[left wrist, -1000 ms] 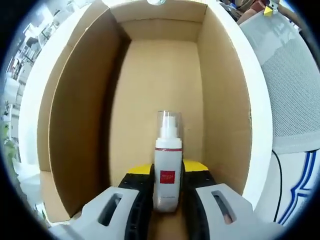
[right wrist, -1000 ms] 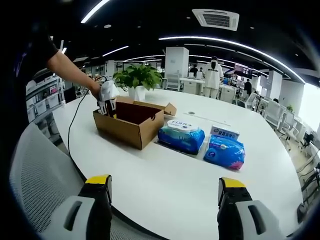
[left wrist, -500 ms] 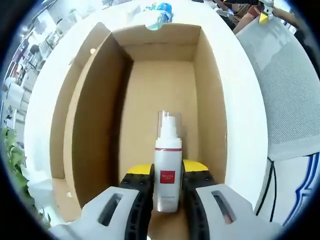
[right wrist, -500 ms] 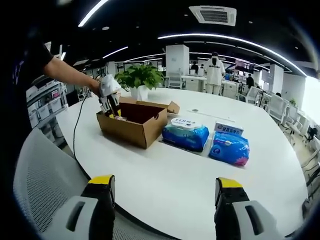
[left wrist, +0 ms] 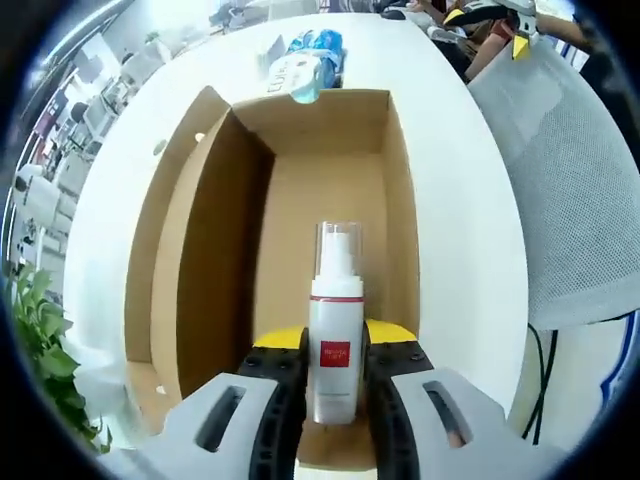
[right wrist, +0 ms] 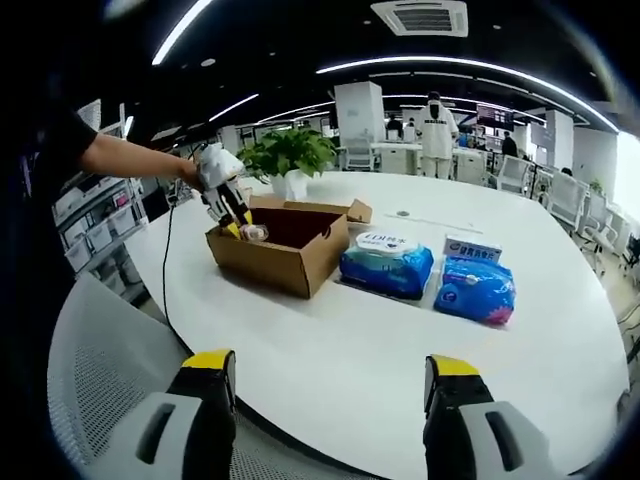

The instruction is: Operate the shoe box by opening the lid, removing the specified soft item, and placing it in the target area until the item is outside and the box remains undamaged.

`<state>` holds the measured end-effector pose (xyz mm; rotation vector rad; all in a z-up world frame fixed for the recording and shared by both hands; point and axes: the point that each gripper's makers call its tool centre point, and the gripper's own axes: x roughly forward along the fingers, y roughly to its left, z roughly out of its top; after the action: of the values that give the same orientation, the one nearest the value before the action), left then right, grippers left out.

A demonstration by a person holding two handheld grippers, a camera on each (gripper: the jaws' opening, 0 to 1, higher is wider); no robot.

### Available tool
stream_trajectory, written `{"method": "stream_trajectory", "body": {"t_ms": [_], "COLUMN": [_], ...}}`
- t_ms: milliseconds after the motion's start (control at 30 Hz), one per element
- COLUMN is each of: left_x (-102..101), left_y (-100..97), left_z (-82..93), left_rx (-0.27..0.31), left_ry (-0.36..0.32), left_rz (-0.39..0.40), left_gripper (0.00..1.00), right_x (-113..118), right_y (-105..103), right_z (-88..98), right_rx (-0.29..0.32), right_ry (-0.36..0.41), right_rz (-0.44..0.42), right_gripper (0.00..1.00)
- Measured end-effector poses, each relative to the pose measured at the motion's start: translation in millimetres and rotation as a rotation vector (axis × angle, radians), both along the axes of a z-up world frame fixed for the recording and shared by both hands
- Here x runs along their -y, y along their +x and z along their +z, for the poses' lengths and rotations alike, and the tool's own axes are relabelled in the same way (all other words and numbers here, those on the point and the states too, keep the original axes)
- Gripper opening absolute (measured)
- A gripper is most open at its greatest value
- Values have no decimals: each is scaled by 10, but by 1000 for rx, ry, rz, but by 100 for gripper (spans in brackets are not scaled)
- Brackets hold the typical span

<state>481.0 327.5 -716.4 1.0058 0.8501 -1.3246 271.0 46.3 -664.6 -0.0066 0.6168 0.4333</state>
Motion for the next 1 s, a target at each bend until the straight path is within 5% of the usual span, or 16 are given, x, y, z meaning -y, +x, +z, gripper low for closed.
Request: {"method": "stream_trajectory", "body": {"t_ms": [1000], "left_x": [358], "left_y": [-272], "left_z": [539], "left_rx": [107], "left_ry": [-170], "left_rz": [-23], "left_gripper": [19], "right_x": [-219], "right_y": [228], "right_z": [299], "right_rx": [13], "right_ry": [31], "right_rz": [61], "right_gripper": [61]}}
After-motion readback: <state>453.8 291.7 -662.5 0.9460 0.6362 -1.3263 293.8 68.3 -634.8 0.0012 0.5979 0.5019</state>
